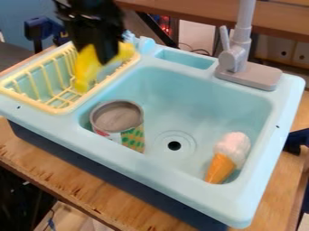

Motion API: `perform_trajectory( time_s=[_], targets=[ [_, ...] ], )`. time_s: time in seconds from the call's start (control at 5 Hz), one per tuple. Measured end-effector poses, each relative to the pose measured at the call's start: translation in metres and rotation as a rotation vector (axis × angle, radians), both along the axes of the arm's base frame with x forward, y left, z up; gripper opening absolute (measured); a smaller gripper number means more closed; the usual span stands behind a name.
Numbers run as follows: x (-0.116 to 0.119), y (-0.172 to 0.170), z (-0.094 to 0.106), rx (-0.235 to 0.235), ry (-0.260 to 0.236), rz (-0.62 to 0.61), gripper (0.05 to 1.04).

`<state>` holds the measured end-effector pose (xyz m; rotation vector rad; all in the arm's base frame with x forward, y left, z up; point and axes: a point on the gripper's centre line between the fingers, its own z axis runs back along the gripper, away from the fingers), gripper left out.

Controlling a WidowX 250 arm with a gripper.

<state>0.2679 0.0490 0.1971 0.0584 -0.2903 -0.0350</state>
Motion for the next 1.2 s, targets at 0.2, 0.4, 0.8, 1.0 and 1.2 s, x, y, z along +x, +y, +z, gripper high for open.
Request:
perform_trajectory(
  time_s=[0.2, 0.4, 0.8, 1.0, 1.2],
  targets=[
    [-0.002, -0.045, -0.008, -0.008, 0.042, -0.117, 0.548],
    [-0.009, -0.064, -0.015, 0.019, 0.076, -0.158, 0.548],
    [-0.003, -0.093, -0.036, 0.019, 0.128, -0.237, 0.548],
    [0.01, -0.098, -0.043, 0.019, 0.12, -0.223, 0.548],
    [0.022, -0.1, -0.057, 0.016, 0.117, -0.21, 0.548]
  ],
)
